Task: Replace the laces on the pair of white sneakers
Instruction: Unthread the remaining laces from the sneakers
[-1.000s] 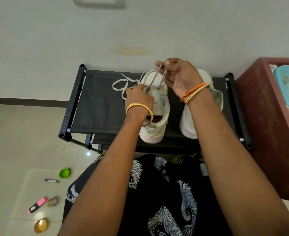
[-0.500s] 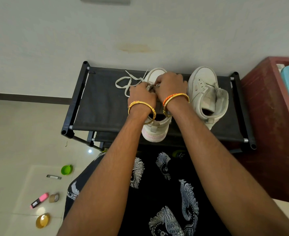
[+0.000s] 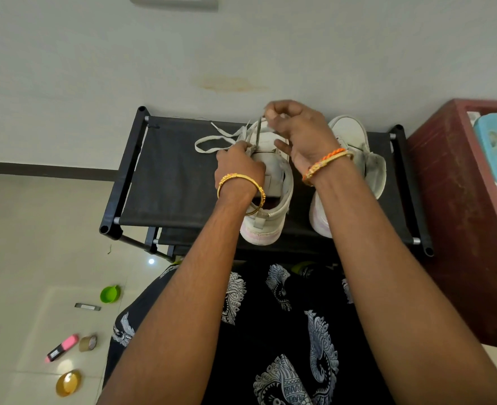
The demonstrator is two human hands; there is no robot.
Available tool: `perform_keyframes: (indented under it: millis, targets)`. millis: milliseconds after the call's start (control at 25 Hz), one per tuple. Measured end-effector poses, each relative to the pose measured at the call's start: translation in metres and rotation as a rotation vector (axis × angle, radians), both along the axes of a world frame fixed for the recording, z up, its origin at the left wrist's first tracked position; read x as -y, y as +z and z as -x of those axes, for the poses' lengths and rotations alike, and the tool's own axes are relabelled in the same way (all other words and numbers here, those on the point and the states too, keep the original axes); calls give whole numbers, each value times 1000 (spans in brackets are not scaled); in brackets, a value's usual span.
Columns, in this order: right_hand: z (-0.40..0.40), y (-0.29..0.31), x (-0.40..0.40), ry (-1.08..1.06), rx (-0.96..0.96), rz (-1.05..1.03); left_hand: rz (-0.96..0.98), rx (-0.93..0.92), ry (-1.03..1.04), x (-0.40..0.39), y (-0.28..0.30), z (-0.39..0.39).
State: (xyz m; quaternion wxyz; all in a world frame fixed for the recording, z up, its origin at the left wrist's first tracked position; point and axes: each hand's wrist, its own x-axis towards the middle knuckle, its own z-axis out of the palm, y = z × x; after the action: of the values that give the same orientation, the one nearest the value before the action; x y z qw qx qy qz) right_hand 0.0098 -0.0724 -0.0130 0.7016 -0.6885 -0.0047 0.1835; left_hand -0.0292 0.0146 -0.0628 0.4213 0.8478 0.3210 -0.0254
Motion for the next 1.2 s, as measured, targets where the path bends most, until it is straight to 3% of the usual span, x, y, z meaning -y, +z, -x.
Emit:
perform_keyframes:
  millis: [120, 240, 360, 480, 560, 680, 960, 1200]
  targets:
    - [-3, 17, 6, 13, -117, -354, 13, -2, 1, 1, 0, 1]
    - [-10, 17, 8, -114, -118, -357, 14, 2, -4, 1, -1, 1]
    - [-11, -5, 3, -165, 160, 201, 11, 2, -7, 0, -1, 0]
    - [-3, -29, -2, 66, 436, 784, 4, 4, -3, 1, -2, 0]
    - [2, -33, -8, 179, 422, 987, 3, 7, -1, 0, -3, -1]
    - [0, -34, -13, 155, 398, 1087, 6, 5, -5, 0, -4, -1]
    - [-1, -31, -7, 74, 317, 775, 7, 33, 7, 1, -3, 0]
    - [-7, -7, 6, -73, 84, -6, -12, 1, 16, 4, 2, 2]
